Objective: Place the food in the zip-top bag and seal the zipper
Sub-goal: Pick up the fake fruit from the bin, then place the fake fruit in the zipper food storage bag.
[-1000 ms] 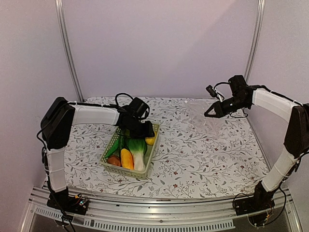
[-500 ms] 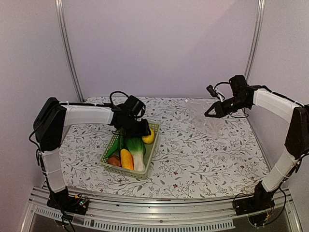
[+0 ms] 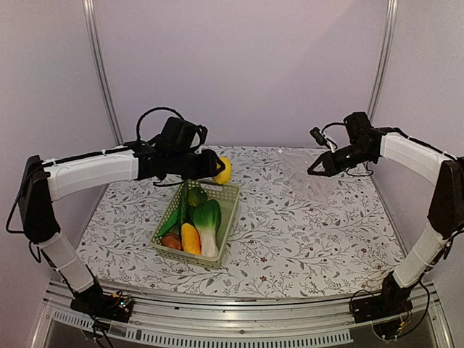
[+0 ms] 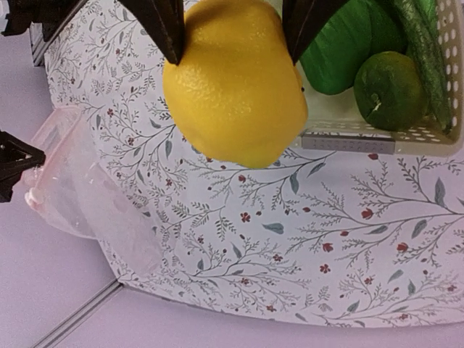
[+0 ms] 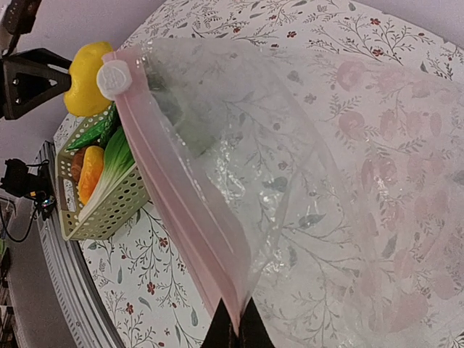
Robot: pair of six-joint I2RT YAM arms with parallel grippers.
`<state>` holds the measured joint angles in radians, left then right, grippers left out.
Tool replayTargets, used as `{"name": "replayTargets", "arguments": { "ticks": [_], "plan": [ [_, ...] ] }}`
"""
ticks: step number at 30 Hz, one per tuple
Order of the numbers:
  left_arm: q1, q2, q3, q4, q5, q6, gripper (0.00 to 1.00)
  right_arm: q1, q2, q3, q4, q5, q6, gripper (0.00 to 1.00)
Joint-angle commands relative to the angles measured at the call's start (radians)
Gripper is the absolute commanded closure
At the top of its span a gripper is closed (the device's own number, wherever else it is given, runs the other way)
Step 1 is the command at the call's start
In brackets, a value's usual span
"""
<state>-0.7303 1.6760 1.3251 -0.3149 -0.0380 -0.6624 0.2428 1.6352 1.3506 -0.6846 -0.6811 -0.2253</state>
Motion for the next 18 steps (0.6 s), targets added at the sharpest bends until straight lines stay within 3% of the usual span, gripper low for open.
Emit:
{"name": "replayTargets", "arguments": {
  "ticks": [1,10,18],
  "plan": [
    [-0.049,-0.054,-0.013,0.152,0.059,0.049,0.69,0.008,0.011,0.066,-0.016,0.06,0.026,1.0],
    [-0.185,0.006,0.054,0.345,0.103,0.158,0.69,0.01,0.109,0.196,-0.083,0.003,0.059,1.0],
    [-0.242,0.155,0.167,0.448,0.162,0.145,0.7,0.014,0.124,0.2,-0.091,-0.033,0.079,1.0]
  ]
}}
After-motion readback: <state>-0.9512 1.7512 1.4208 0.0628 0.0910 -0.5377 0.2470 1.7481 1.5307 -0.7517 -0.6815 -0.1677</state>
